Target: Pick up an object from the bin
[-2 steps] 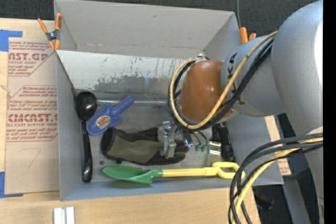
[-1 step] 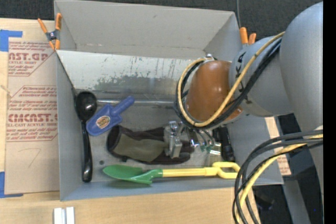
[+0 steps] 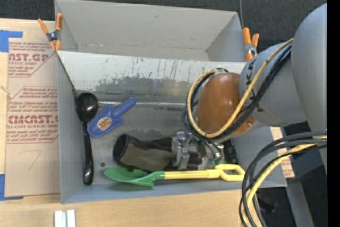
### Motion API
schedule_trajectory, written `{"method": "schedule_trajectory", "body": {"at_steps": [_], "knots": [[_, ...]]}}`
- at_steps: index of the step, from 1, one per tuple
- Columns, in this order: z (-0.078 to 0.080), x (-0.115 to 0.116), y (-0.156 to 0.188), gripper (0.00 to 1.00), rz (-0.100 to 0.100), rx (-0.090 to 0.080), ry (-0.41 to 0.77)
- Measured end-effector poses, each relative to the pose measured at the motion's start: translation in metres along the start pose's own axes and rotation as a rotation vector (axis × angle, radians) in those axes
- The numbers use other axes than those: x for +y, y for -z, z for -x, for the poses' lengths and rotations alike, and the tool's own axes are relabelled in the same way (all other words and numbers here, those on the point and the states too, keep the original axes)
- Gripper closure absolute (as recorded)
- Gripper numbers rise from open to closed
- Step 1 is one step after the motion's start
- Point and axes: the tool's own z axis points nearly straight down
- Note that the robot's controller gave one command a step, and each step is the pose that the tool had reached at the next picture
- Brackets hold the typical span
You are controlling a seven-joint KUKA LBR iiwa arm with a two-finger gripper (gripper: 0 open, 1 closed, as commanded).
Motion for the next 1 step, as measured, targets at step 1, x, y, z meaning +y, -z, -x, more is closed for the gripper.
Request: {"method": "schedule_trajectory", "body": {"at_steps": [1], "knots": [[0.0, 0.0, 0.0, 1.0, 0.0, 0.0, 0.0]]}}
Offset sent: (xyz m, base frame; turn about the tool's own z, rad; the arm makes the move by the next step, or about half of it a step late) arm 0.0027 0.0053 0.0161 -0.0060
